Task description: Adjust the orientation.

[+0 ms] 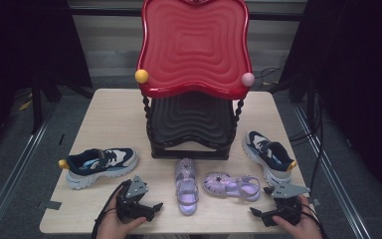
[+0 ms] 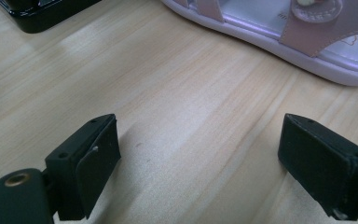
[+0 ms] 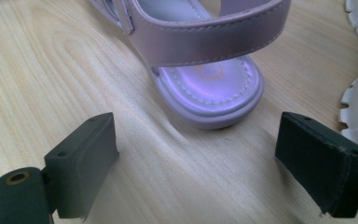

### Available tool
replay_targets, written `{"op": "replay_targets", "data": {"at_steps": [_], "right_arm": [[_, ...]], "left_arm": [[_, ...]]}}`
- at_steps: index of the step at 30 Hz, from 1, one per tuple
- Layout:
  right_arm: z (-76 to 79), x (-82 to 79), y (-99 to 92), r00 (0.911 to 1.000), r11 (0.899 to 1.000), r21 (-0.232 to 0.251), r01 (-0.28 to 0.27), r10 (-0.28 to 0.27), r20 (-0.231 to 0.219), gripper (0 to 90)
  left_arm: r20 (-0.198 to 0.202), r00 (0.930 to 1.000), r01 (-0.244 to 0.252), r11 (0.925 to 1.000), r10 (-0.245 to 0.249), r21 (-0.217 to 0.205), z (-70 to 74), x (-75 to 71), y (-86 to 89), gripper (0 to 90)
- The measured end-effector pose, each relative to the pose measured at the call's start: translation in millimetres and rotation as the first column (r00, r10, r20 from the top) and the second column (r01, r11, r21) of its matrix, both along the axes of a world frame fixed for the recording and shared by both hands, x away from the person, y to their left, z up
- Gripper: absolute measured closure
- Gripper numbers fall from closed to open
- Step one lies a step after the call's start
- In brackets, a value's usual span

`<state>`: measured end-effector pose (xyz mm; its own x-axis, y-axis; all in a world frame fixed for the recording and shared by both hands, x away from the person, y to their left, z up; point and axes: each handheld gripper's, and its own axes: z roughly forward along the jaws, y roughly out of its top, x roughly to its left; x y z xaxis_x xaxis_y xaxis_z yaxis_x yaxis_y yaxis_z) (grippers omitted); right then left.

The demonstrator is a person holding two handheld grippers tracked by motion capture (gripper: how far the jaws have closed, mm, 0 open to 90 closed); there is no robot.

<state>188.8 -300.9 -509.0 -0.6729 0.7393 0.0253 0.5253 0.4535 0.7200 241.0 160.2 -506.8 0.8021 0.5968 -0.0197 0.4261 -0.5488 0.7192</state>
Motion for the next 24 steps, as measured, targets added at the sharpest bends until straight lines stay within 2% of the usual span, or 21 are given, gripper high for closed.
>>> {"op": "replay_targets", "data": {"at_steps": [11,18,20,23,24], "right_arm": [[0.2,0.1,0.1,1.0000,1.000,-0.003,0.003,-0.003,-0.002,11.7],[0.1,0.6,0.1,1.0000,1.000,0.001,-0.001,0.001,-0.001,11.7],[0.0,0.9,0.0,1.0000,1.000,-0.001,-0.002,0.002,0.001,11.7],[0.0,0.9,-0.1,1.0000,1.000,-0.001,-0.003,0.003,0.000,11.8],[0.0,0.9,0.0,1.0000,1.000,0.000,-0.003,0.003,0.000,11.7]], "left_arm": [[0.000,1.0000,-0.003,1.0000,0.003,-0.001,0.0,-0.1,0.0,12.6],[0.005,0.9992,-0.039,0.9992,0.039,-0.008,0.3,-2.2,-0.1,15.6],[-0.008,0.9981,-0.062,0.9980,0.062,-0.011,1.1,-3.9,-1.0,15.7],[-0.029,0.9979,-0.059,0.9982,0.058,-0.009,5.0,-4.2,-2.8,18.4],[-0.035,0.9977,-0.059,0.9980,0.059,-0.020,6.8,-4.4,-3.7,18.6]]}}
